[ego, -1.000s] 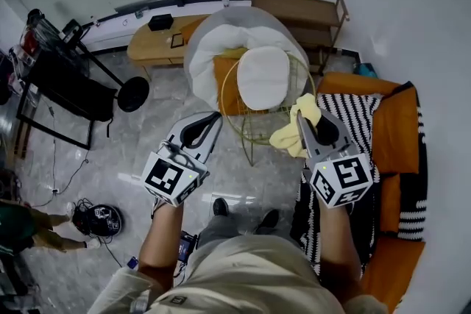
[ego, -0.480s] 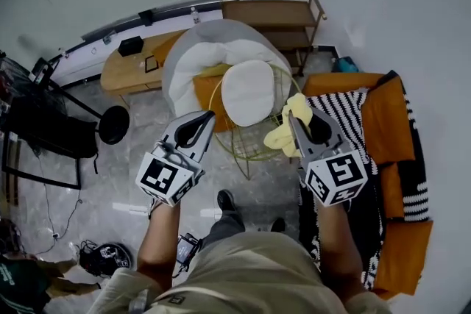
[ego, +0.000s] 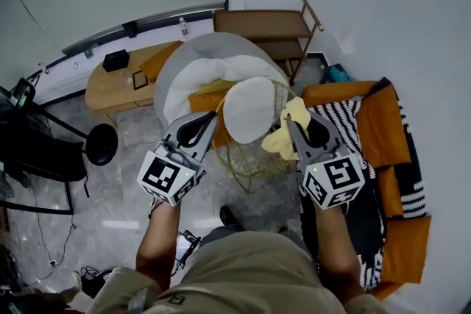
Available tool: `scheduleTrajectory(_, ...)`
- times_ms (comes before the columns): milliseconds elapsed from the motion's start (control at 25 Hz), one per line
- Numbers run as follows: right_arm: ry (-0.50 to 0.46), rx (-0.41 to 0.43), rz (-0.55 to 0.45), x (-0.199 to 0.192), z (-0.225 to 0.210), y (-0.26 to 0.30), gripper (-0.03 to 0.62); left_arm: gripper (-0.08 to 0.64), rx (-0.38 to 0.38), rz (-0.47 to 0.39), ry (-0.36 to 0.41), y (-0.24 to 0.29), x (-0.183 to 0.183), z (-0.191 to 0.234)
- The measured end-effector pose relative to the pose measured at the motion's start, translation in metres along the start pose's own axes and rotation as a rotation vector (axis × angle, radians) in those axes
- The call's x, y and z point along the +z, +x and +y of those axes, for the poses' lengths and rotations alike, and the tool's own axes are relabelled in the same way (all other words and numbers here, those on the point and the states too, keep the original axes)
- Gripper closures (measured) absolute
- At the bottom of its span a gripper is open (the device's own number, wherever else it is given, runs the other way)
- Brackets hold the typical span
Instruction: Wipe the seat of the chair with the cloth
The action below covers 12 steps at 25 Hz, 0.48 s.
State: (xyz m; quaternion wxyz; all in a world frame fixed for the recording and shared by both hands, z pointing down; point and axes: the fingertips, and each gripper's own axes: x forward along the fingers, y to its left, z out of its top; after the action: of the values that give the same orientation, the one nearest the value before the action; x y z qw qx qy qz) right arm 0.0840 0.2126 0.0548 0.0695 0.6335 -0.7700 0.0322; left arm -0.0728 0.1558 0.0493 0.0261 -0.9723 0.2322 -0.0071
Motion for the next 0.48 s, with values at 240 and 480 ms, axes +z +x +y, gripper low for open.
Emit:
scheduleTrajectory(240,-0.003,-0.029,0.046,-0.007,0.003,0.035,0.509,0.538,-0.009,-0.016,-0.028,0.007,-0.006,0.04)
scheduleTrajectory(480,0.015,-0.019,0.078,-0.023,-0.011,0.075,0.509,0.54,0.004,0.01,-0.046,0.02,-0.03,0.062)
